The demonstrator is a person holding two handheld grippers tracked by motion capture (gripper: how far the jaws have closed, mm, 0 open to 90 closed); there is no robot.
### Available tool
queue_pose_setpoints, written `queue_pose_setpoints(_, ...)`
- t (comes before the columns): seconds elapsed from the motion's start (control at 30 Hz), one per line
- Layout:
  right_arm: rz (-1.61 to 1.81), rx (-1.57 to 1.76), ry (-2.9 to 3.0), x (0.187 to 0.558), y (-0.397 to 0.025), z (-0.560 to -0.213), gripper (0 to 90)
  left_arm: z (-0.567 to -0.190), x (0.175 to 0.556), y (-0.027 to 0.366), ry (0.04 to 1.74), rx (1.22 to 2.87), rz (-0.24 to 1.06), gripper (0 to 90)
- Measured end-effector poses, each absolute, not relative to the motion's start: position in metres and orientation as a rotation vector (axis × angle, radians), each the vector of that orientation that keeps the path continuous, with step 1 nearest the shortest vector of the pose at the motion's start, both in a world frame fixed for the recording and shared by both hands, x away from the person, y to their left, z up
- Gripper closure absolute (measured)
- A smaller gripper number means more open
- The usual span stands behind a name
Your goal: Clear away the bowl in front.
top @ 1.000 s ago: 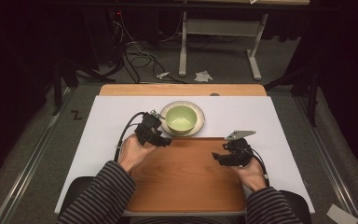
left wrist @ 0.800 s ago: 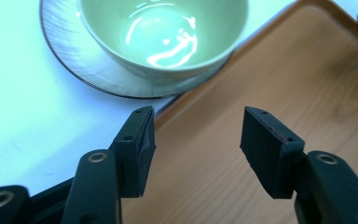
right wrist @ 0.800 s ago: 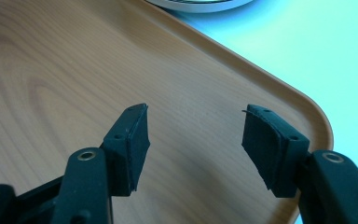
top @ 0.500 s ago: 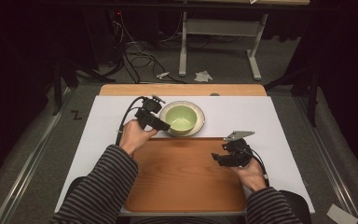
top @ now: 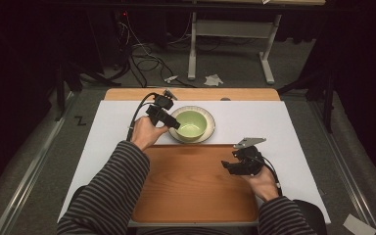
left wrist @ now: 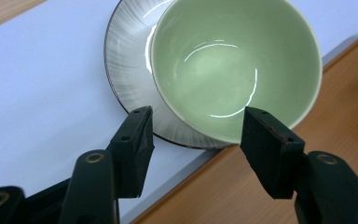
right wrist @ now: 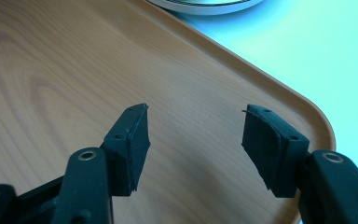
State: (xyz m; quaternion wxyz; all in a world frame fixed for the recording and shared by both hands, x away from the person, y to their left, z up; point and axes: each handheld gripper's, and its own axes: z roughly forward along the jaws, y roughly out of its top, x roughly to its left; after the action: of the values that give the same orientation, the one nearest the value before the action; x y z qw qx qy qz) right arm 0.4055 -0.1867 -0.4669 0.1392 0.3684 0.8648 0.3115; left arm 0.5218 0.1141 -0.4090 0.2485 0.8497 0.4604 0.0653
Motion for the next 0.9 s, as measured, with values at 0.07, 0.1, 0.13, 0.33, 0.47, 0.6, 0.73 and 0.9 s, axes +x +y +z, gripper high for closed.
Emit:
queue_pose_setpoints(0.07, 0.901, 1.058, 2.5, 0.406, -0.186, -0.467, 42.5, -0.413, 0.526, 0.112, 1.272, 2.326, 0.175, 44.8)
queue_pose_setpoints(0.1, 0.898, 1.058, 2.503, 0.406, -0.186, -0.468, 42.4, -0.415, 0.528, 0.111, 1.28, 2.332, 0.178, 45.1)
queue_pose_setpoints(0.13, 0.897, 1.062, 2.501, 0.406, -0.186, -0.468, 42.4, -0.417, 0.53, 0.111, 1.285, 2.337, 0.174, 45.6)
queue_pose_setpoints(0.33, 0.896, 1.053, 2.507, 0.406, -0.184, -0.469, 42.4, -0.427, 0.54, 0.109, 1.321, 2.345, 0.164, 49.0)
queue_pose_setpoints(0.47, 0.892, 1.057, 2.511, 0.406, -0.184, -0.469, 42.3, -0.433, 0.546, 0.107, 1.33, 2.343, 0.156, 51.1)
queue_pose_setpoints(0.6, 0.888, 1.039, 2.512, 0.406, -0.182, -0.47, 42.3, -0.439, 0.553, 0.105, 1.339, 2.349, 0.156, 52.9)
queue_pose_setpoints(0.73, 0.888, 1.029, 2.517, 0.407, -0.181, -0.471, 42.3, -0.44, 0.556, 0.103, 1.34, 2.348, 0.165, 54.9)
queue_pose_setpoints(0.9, 0.888, 1.031, 2.518, 0.407, -0.182, -0.471, 42.3, -0.443, 0.561, 0.099, 1.347, 2.36, 0.161, 59.8)
